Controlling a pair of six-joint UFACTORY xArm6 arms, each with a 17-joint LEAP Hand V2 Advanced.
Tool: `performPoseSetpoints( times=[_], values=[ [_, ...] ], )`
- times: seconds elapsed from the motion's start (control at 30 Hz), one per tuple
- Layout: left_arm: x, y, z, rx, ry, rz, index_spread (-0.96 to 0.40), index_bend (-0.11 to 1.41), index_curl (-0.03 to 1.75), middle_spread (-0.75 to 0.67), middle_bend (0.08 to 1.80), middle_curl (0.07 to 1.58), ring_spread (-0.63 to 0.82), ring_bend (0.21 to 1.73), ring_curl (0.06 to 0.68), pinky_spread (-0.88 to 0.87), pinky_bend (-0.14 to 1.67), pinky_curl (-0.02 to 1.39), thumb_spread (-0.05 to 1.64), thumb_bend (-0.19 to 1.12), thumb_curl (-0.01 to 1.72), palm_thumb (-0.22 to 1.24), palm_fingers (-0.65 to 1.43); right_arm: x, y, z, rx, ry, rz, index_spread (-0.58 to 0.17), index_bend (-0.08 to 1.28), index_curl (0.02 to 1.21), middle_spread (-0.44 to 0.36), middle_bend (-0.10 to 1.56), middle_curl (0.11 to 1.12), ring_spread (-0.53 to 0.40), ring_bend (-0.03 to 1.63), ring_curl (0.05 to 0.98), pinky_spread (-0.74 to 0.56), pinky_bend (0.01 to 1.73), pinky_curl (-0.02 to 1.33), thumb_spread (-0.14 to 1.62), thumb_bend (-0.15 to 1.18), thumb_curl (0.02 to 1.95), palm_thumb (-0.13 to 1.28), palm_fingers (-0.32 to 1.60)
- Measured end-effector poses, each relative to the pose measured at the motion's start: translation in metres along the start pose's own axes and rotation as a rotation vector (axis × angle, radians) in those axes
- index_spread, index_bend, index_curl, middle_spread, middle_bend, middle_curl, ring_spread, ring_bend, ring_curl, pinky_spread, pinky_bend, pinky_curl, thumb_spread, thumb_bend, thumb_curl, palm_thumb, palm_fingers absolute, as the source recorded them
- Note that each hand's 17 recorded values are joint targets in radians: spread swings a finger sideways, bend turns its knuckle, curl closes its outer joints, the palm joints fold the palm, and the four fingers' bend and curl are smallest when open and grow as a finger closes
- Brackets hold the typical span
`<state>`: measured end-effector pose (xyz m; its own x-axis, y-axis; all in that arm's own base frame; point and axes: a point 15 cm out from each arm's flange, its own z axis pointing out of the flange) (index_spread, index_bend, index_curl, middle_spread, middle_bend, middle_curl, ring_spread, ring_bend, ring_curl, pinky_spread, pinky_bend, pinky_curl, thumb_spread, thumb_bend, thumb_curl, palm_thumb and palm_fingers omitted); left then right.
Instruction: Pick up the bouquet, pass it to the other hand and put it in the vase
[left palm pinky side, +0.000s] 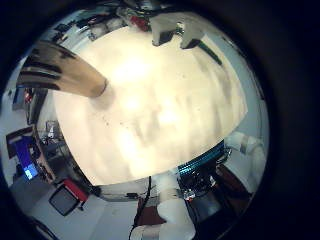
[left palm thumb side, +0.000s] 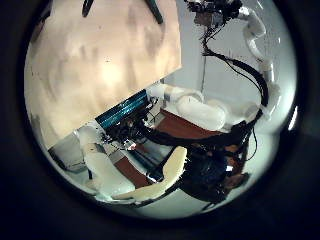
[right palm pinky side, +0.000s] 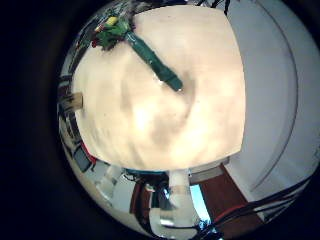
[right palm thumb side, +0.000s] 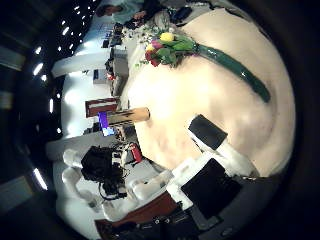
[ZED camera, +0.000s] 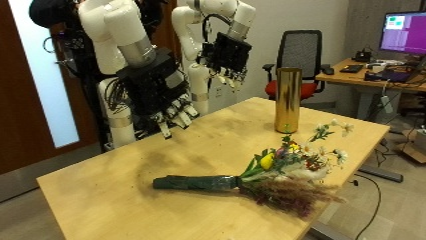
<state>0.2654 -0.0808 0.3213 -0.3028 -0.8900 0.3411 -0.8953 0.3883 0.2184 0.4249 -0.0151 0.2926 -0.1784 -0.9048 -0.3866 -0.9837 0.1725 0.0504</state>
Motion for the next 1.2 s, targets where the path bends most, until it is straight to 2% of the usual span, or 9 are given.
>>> performPoseSetpoints(
  times=[0.03,0.07,0.23,0.43,0.5,0.6,0.73,0.8,1.2],
  values=[
    [0.001,0.000,0.001,-0.002,0.002,0.001,0.15,0.15,0.27,0.49,0.19,0.28,0.61,0.46,0.217,0.60,0.27,0.32,0.79,-0.04,0.32,0.20,-0.02,0.003,-0.001,0.002,0.008,0.002,-0.001,-0.176,0.16,0.28,0.037,0.31,0.36,-0.054,0.52,0.259,0.22,0.41,0.30,1.11,-0.02,0.40,0.73,0.22],
    [0.001,-0.001,0.001,-0.004,0.002,0.000,0.15,0.16,0.28,0.49,0.19,0.28,0.61,0.46,0.216,0.60,0.26,0.32,0.79,-0.04,0.32,0.20,-0.02,0.003,-0.003,0.001,0.021,0.004,-0.005,-0.179,0.16,0.28,0.080,0.32,0.36,-0.045,0.51,0.256,0.22,0.41,0.30,1.11,-0.02,0.41,0.73,0.22],
    [0.001,-0.001,-0.001,-0.005,0.000,0.003,0.15,0.16,0.28,0.49,0.19,0.28,0.62,0.46,0.216,0.61,0.25,0.32,0.79,-0.04,0.32,0.20,-0.02,0.007,-0.029,-0.006,0.135,0.010,0.007,-0.191,0.16,0.28,0.091,0.28,0.35,0.021,0.46,0.245,0.23,0.43,0.30,1.11,-0.02,0.41,0.74,0.15],
    [0.004,-0.002,-0.003,-0.001,-0.003,0.006,0.15,0.16,0.28,0.49,0.19,0.28,0.61,0.46,0.213,0.61,0.25,0.32,0.79,-0.04,0.32,0.20,-0.02,0.014,-0.035,0.012,0.113,0.002,0.038,-0.202,0.13,0.25,0.061,0.22,0.34,0.102,0.46,0.245,0.26,0.49,0.32,1.09,-0.02,0.42,0.77,0.06],
    [0.005,-0.002,-0.004,0.001,-0.002,0.007,0.15,0.16,0.28,0.49,0.19,0.28,0.62,0.46,0.214,0.61,0.25,0.32,0.79,-0.04,0.32,0.20,-0.02,0.017,-0.040,0.016,0.118,-0.003,0.056,-0.194,0.14,0.25,0.132,0.16,0.31,0.125,0.49,0.255,0.26,0.54,0.33,1.08,-0.02,0.43,0.77,0.01],
    [0.005,-0.002,-0.003,-0.001,-0.002,0.008,0.15,0.16,0.28,0.49,0.19,0.28,0.62,0.46,0.215,0.61,0.26,0.32,0.79,-0.04,0.32,0.20,-0.02,0.020,-0.055,0.021,0.155,-0.018,0.080,-0.184,0.14,0.23,0.161,0.20,0.31,0.168,0.47,0.247,0.26,0.57,0.33,1.07,-0.02,0.44,0.77,-0.02],
    [0.006,-0.004,-0.003,-0.002,-0.002,0.010,0.15,0.16,0.28,0.49,0.19,0.28,0.62,0.46,0.215,0.61,0.24,0.31,0.79,-0.04,0.32,0.20,-0.02,0.029,-0.070,0.035,0.176,-0.025,0.111,-0.126,0.12,0.22,0.196,0.19,0.31,0.172,0.51,0.256,0.26,0.56,0.32,1.06,-0.02,0.44,0.76,-0.02],
    [0.006,-0.003,-0.002,-0.005,-0.001,0.011,0.15,0.16,0.28,0.49,0.19,0.28,0.62,0.46,0.214,0.61,0.25,0.32,0.79,-0.04,0.32,0.20,-0.02,0.033,-0.078,0.041,0.190,-0.028,0.127,-0.160,0.14,0.21,0.199,0.18,0.31,0.187,0.47,0.249,0.26,0.58,0.32,1.06,-0.02,0.44,0.76,-0.05],
    [0.004,-0.005,-0.003,-0.004,-0.003,0.009,0.15,0.16,0.28,0.49,0.19,0.28,0.61,0.46,0.215,0.61,0.25,0.32,0.80,-0.04,0.32,0.20,-0.02,0.063,-0.095,0.093,0.212,-0.017,0.209,-0.105,0.14,0.21,0.217,0.26,0.34,0.193,0.51,0.255,0.28,0.51,0.30,1.03,-0.02,0.44,0.74,0.02]
  ],
)
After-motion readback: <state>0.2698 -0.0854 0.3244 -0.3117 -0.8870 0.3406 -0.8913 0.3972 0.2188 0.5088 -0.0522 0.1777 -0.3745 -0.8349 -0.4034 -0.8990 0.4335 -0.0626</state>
